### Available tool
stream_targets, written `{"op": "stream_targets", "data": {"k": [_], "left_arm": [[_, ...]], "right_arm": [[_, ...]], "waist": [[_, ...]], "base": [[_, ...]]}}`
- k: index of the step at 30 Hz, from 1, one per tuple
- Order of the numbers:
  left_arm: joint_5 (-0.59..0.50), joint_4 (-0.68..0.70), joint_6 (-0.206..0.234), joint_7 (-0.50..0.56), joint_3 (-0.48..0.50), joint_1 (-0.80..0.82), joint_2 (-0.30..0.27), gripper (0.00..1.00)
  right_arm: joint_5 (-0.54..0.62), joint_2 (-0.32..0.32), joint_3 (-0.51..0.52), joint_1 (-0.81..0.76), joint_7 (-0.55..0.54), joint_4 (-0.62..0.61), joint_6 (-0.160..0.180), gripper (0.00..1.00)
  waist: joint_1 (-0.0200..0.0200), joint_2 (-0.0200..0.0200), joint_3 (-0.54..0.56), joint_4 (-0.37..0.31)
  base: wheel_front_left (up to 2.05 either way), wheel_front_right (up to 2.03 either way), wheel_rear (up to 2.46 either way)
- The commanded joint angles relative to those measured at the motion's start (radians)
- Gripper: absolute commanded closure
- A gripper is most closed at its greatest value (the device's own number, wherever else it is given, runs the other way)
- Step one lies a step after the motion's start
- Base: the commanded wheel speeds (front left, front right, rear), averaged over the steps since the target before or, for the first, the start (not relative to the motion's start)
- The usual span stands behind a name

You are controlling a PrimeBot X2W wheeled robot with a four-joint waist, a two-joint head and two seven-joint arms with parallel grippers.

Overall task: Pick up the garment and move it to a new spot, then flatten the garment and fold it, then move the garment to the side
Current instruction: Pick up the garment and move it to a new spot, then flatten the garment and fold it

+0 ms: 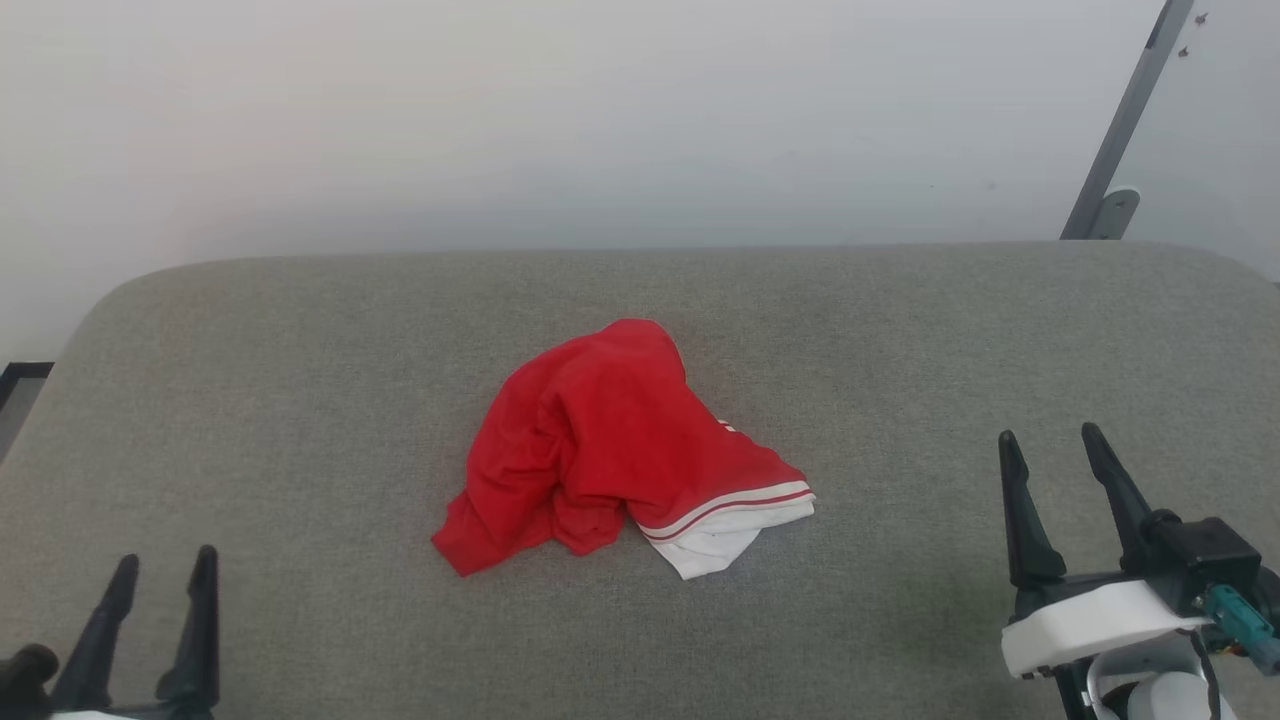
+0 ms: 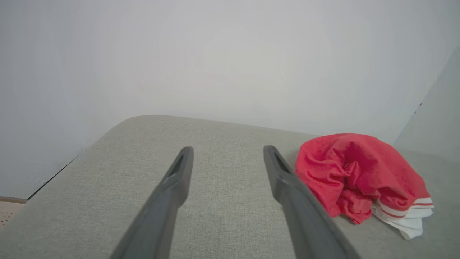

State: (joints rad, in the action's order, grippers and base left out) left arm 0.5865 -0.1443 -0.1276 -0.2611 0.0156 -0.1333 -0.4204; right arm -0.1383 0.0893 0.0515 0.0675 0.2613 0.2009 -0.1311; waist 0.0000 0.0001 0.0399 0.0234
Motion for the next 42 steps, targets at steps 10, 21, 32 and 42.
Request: {"op": "stream_targets", "data": {"k": [10, 21, 32, 42], "left_arm": [[0.013, 0.056, -0.004, -0.005, -0.019, -0.039, -0.002, 0.0], [0.012, 0.069, -0.004, -0.005, -0.019, -0.047, 0.041, 0.0], [0.006, 0.072, -0.004, -0.005, -0.03, -0.035, 0.07, 0.0], [0.002, 0.075, -0.003, -0.005, -0.043, -0.035, 0.077, 0.0]], "right_arm": [[0.006, -0.016, 0.007, -0.037, 0.005, -0.012, 0.001, 0.0], [0.006, -0.024, 0.013, -0.053, 0.005, -0.016, 0.001, 0.0], [0.009, -0.026, 0.008, -0.049, 0.005, -0.013, 0.001, 0.0], [0.005, -0.025, 0.005, -0.055, 0.005, -0.011, 0.001, 0.0]], "waist": [[0.0, -0.0001, 0.0, 0.002], [0.0, -0.0001, 0.003, 0.01], [0.0, -0.0001, 0.005, 0.013], [0.0, -0.0001, 0.006, 0.009]], "base": [[0.0, 0.0, 0.0], [0.0, 0.0, 0.0], [0.0, 0.0, 0.0], [0.0, 0.0, 0.0]]}}
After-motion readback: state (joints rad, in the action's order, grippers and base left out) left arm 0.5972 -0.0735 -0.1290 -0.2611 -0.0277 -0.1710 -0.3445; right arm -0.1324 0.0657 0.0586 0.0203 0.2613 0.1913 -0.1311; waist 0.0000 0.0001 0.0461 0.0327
